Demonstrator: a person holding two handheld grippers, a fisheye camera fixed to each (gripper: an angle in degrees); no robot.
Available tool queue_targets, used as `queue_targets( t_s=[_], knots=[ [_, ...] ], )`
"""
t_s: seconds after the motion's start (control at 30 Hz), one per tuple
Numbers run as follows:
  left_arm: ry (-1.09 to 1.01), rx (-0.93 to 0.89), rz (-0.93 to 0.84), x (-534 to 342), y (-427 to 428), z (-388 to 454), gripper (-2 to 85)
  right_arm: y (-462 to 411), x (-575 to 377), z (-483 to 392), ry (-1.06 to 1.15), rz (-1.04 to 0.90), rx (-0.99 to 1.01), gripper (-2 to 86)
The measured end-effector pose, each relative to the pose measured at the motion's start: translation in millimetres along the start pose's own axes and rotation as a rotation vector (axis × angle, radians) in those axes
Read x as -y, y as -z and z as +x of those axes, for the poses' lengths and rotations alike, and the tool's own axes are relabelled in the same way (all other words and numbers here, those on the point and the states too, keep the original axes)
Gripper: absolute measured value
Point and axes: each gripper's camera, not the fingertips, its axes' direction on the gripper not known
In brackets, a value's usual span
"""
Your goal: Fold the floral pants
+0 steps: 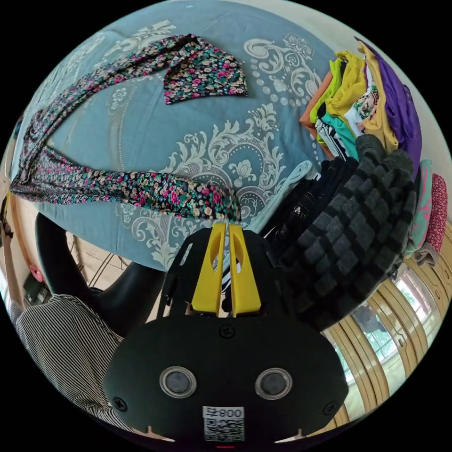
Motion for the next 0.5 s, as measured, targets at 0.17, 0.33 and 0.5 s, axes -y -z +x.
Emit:
queue_targets(
  t_s=[0.17, 0.33, 0.5],
  knots=[
    [-0.022, 0.006, -0.022, -2.5, -6.6, -5.6, 0.1, 0.2, -16.4, 8.8, -0.064, 0.181, 0.064, 5.2],
    [0.009, 0.005, -0.031, -4.1, -12.8, -18.6, 0.1, -20.6, -45.7, 17.6, -0.106, 0.258, 0.118, 7.0],
    [-0.002, 0.028, -0.052, -7.4, -19.9, -19.9, 0.0, -66.4, -41.1, 65.9, -0.271, 0.212, 0.350, 8.1]
  ],
)
